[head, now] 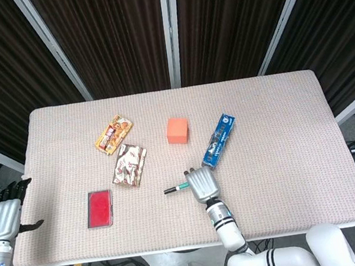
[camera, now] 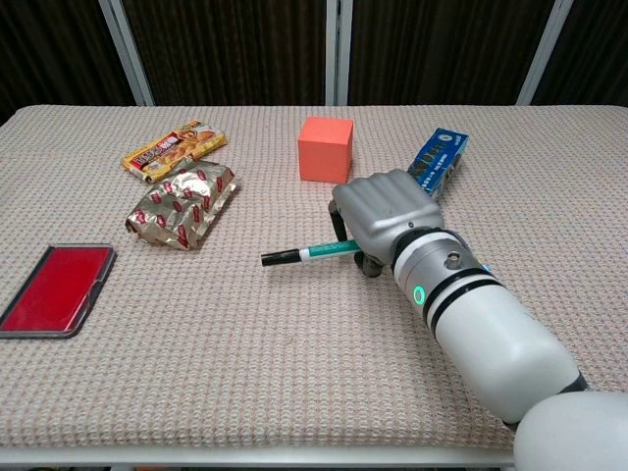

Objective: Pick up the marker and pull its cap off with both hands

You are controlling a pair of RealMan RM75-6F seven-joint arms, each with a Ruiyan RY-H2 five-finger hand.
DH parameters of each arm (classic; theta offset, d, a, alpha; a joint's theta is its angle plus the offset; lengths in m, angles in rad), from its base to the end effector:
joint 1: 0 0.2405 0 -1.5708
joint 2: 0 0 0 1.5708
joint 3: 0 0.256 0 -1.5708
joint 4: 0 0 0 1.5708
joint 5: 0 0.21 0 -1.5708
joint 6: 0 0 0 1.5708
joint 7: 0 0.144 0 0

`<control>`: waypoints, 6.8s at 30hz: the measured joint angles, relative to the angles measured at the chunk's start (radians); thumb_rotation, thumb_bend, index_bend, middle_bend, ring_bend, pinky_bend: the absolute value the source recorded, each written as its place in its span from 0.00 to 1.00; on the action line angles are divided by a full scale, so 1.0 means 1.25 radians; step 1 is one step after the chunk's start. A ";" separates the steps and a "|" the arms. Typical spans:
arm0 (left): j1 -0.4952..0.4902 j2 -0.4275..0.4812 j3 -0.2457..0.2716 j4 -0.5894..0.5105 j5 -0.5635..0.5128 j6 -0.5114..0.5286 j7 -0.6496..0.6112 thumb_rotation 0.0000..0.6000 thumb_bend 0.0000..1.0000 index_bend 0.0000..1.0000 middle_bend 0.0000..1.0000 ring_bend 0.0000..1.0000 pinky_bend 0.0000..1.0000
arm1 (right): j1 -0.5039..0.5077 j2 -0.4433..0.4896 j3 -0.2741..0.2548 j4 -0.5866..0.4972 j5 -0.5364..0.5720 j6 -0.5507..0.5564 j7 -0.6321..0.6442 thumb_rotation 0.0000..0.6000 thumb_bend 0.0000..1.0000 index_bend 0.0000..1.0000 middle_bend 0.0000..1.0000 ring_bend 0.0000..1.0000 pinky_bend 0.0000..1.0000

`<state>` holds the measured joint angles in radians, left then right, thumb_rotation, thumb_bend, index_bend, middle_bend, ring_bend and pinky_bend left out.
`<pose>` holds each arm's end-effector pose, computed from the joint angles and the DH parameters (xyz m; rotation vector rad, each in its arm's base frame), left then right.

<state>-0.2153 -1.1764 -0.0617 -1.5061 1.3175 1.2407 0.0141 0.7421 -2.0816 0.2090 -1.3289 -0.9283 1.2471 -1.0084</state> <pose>-0.3372 0.2245 0.1319 -1.4256 -1.0327 -0.7360 -0.0783 -0.2812 -0.1289 1.8108 -0.7423 0.7039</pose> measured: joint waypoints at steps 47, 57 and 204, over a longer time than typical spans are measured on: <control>-0.333 -0.404 -0.206 -0.122 -0.230 0.021 0.532 1.00 0.19 0.38 0.43 0.37 0.47 | 0.046 0.024 0.120 -0.040 -0.054 0.129 -0.022 1.00 0.33 0.65 0.62 0.78 0.89; -0.353 -0.417 -0.205 -0.084 -0.250 0.017 0.524 1.00 0.19 0.37 0.44 0.37 0.48 | 0.098 -0.049 0.167 0.050 -0.053 0.102 0.015 1.00 0.33 0.66 0.62 0.78 0.89; -0.293 -0.378 -0.107 -0.051 -0.202 0.016 0.305 1.00 0.18 0.40 0.44 0.40 0.40 | -0.122 0.107 -0.029 -0.193 -0.174 0.214 0.067 1.00 0.03 0.37 0.41 0.65 0.84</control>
<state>-0.5819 -1.6491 -0.1953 -1.5699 1.0645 1.2612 0.3949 0.5897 -1.9484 0.1722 -1.5708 -1.1454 1.5144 -0.9249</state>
